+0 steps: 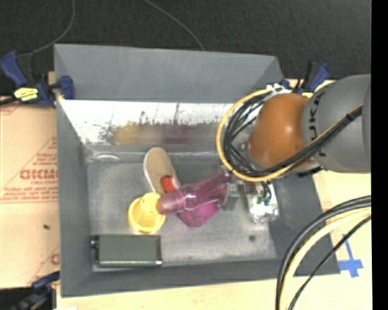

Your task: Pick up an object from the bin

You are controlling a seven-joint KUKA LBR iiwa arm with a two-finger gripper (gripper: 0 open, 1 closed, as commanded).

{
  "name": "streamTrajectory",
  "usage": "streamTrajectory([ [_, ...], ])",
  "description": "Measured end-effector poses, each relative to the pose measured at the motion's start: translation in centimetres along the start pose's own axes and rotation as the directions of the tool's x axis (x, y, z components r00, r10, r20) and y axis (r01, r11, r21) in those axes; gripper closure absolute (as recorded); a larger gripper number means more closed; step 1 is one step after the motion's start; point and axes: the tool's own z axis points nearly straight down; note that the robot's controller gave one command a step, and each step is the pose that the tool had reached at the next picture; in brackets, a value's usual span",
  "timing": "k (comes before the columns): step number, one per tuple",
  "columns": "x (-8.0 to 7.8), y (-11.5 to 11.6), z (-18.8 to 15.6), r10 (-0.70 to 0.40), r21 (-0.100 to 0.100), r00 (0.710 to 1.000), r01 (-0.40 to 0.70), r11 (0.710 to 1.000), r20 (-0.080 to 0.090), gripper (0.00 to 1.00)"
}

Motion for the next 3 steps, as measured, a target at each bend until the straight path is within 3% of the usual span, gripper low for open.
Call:
streamTrajectory([
  [1, 1.06, -0.24, -0.74, 0.004, -0.004, 1.0, -0.004, 1.0, -0.015, 1.0],
  [3, 1.08, -0.27, -0.74, 0.002, -0.004, 1.0, -0.002, 1.0, -0.015, 1.0],
])
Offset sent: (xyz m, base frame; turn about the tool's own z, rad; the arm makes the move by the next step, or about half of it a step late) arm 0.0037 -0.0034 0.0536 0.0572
